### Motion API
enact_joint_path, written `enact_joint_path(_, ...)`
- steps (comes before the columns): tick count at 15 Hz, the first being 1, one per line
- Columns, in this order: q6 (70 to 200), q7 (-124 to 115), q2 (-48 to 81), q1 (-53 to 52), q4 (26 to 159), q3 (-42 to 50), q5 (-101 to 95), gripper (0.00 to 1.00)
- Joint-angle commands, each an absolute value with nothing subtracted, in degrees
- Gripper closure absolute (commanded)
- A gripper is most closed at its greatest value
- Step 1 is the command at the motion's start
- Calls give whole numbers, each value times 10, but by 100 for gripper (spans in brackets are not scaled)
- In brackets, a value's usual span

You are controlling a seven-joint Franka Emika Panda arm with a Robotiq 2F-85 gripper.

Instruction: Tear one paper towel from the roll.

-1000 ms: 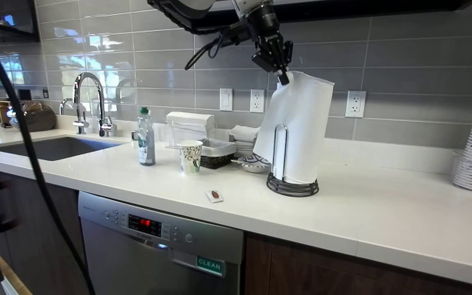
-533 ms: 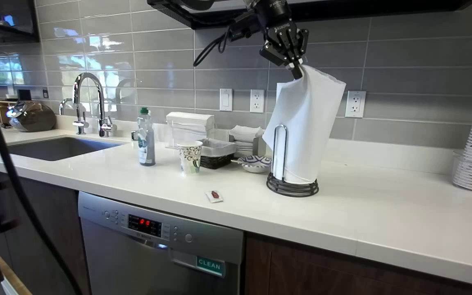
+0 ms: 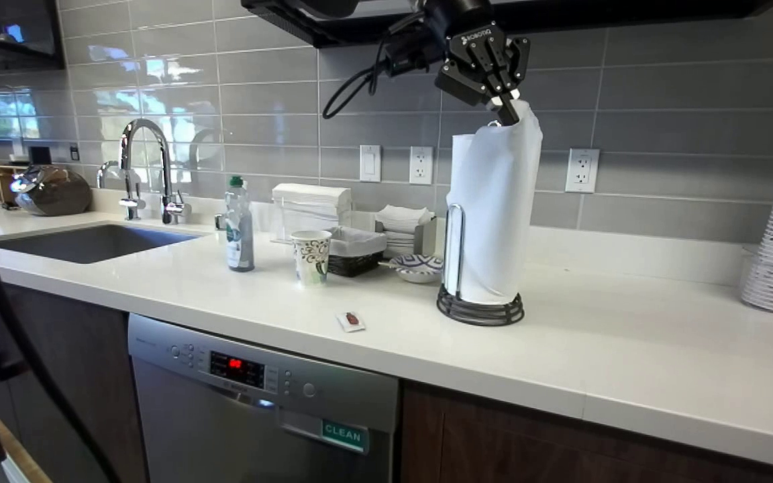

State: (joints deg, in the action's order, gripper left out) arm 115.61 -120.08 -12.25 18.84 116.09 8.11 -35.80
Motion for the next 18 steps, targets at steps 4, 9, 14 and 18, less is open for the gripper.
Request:
enact_joint_path(4, 1092, -1216, -112, 174, 1167, 78, -433, 100)
enact_joint_path(9, 1061, -1151, -85, 153, 1165, 80, -471, 100)
enact_joint_path(14, 1077, -1060, -58, 133, 1167, 82, -472, 100)
enact_joint_path(18, 1106, -970, -41, 113, 1170, 80, -450, 100)
